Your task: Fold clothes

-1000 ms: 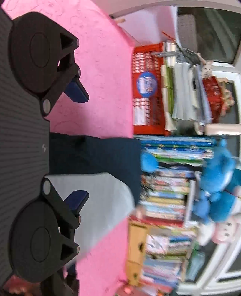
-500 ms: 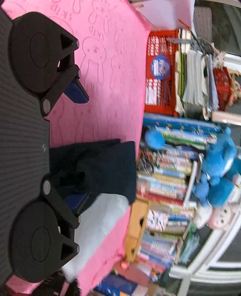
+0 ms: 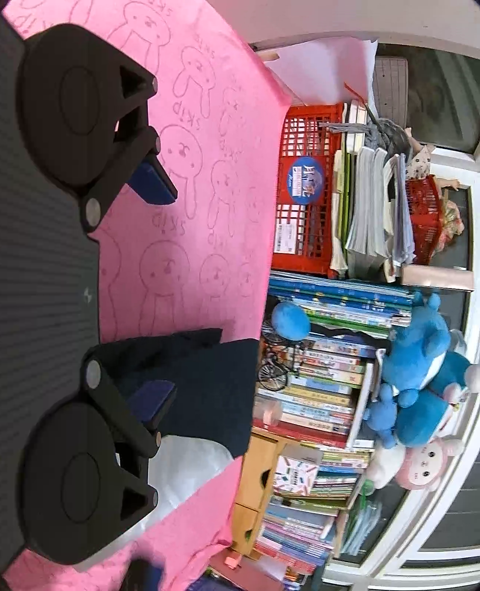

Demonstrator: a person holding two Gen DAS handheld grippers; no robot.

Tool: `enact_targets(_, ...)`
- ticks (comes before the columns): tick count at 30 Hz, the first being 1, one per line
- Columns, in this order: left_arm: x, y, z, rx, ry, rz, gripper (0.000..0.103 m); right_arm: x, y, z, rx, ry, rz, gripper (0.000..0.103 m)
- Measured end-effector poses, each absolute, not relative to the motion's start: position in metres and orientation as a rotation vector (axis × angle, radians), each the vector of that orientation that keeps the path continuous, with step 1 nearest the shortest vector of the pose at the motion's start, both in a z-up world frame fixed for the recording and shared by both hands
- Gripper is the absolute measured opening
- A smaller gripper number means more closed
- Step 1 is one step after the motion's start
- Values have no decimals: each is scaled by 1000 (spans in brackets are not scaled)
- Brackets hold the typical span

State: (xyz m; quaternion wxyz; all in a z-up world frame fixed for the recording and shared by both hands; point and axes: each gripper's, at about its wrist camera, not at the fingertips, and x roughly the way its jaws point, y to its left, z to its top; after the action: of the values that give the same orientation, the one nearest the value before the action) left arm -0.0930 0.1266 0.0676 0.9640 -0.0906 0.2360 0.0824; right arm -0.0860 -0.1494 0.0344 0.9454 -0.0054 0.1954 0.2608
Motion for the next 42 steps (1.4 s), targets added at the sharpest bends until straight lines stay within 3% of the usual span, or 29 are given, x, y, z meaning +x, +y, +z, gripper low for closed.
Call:
enact_targets(1, -94, 126, 70, -178, 473, 162, 102, -70, -130, 26, -22, 434, 517, 33)
enact_targets(2, -93, 124, 72, -171, 469, 154, 102, -55, -108, 13, -20, 502, 529, 30)
enact_targets(4, -87, 121, 76, -161, 458, 133, 102, -40, -67, -8, 22, 609, 629, 30)
enact_targets(7, -73, 111, 74, -152, 463, 70, 103, -50, -45, -5, 15, 623, 790, 29)
enact_targets(12, -57, 89, 40, -121, 556, 31, 103, -36, -137, 18, 380, 618, 836, 33)
enact_targets(18, -51, 95, -7, -149, 629, 4, 103, 12, -151, 45, 213, 601, 528, 35)
enact_targets(23, -55, 97, -7, -146, 624, 4, 103, 101, -123, 32, 301, 683, 458, 35)
enact_targets(26, -54, 96, -7, -155, 622, 8, 103, 160, -106, 10, 280, 765, 355, 21)
enact_targets(30, -54, 94, -7, -162, 619, 12, 103, 189, -104, -5, 330, 766, 289, 17)
enact_targets(33, -54, 95, -7, -169, 616, 6, 103, 189, -89, -9, 293, 706, 264, 19)
enact_targets(36, -55, 96, -7, -176, 611, 3, 103, 184, -61, -9, 190, 709, 320, 29)
enact_targets(42, -55, 98, -7, -187, 606, 1, 103, 172, -6, -10, -17, 711, 431, 29)
